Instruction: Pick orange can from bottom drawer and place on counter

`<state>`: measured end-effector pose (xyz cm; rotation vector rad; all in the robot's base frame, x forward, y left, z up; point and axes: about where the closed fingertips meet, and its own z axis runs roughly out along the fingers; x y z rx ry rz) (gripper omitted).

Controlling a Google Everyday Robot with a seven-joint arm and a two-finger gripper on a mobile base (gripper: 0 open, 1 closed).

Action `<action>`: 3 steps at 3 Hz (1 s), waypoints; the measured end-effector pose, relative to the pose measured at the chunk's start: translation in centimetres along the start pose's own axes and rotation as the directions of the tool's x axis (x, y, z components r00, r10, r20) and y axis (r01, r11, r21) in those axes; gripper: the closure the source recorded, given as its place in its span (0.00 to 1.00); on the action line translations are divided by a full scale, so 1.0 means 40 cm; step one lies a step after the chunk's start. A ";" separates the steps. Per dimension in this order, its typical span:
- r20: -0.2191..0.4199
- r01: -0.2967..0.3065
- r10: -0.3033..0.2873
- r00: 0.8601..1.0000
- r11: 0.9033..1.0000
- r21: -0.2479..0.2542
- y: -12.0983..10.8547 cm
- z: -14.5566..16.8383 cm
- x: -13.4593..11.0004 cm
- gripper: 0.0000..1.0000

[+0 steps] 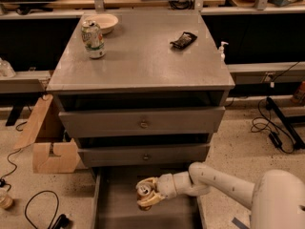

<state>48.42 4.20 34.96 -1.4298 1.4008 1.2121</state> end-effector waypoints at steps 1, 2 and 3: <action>-0.002 -0.064 0.064 0.998 0.998 0.027 -0.023 -0.130 -0.187 1.00; -0.024 -0.097 0.100 0.995 0.992 0.078 -0.055 -0.242 -0.365 1.00; -0.038 -0.113 0.120 0.992 0.982 0.154 -0.073 -0.359 -0.531 1.00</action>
Offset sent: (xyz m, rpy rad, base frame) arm 0.0720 -0.0933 0.2632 -0.0918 0.0844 -0.1740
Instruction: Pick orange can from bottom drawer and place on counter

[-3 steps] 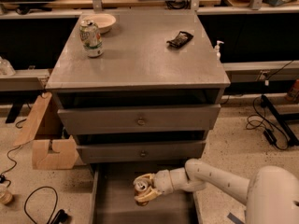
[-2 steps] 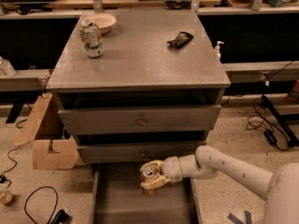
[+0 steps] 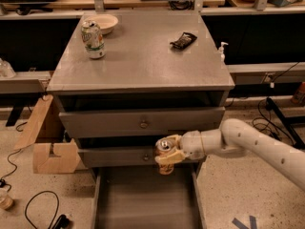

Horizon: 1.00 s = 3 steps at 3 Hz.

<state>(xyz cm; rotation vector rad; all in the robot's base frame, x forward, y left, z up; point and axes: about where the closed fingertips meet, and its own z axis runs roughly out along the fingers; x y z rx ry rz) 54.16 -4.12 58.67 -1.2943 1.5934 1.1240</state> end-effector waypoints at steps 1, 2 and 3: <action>-0.016 0.002 -0.001 1.000 0.997 0.081 0.000 -0.100 -0.145 1.00; -0.016 0.003 -0.001 1.000 0.997 0.081 0.001 -0.100 -0.145 1.00; 0.043 -0.001 -0.003 0.999 0.996 0.094 0.020 -0.152 -0.242 1.00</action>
Offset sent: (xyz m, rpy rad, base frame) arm 0.0072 -0.0198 0.0495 -0.0208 -0.0123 -0.0642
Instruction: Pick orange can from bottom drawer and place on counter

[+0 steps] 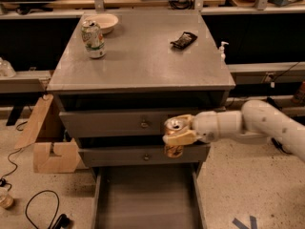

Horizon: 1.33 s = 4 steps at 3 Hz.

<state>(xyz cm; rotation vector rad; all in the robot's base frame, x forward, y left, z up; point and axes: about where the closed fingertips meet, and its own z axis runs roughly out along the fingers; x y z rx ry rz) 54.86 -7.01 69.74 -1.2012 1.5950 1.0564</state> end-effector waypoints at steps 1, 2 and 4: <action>0.022 -0.008 0.006 1.000 0.998 0.055 0.015 -0.083 -0.128 1.00; 0.018 -0.009 0.007 1.000 0.990 0.142 -0.007 -0.168 -0.275 1.00; 0.010 -0.018 0.015 1.000 0.935 0.354 -0.178 -0.267 -0.525 1.00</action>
Offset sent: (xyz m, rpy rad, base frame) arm 0.0324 -0.0708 0.2112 -0.0364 -0.0549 -0.2651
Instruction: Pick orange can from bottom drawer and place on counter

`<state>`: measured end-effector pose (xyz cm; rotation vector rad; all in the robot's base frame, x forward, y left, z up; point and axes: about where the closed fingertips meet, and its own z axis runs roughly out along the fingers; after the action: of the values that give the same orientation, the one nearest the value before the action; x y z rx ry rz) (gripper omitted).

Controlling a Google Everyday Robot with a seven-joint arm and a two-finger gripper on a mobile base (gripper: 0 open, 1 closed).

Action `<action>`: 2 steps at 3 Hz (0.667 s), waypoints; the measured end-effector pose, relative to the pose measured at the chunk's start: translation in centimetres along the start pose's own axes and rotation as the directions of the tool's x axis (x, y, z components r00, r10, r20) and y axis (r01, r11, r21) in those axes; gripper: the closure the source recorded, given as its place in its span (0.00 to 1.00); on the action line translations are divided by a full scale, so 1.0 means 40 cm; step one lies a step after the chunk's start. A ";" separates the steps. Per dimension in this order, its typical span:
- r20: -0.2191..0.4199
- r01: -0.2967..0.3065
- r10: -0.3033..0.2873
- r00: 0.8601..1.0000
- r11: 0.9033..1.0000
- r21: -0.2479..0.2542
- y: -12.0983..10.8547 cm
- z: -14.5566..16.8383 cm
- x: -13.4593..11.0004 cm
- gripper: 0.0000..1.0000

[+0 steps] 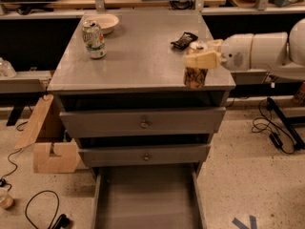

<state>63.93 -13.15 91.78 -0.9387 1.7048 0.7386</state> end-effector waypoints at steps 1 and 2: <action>0.004 0.020 -0.021 1.000 0.994 0.112 -0.097 0.009 -0.088 1.00; 0.017 0.030 -0.034 0.999 0.981 0.193 -0.173 0.011 -0.107 1.00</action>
Offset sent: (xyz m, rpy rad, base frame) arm 0.1040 -0.0506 0.0416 -0.0464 -0.1448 -0.2865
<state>70.89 -15.30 95.46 -0.8191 1.7054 0.5484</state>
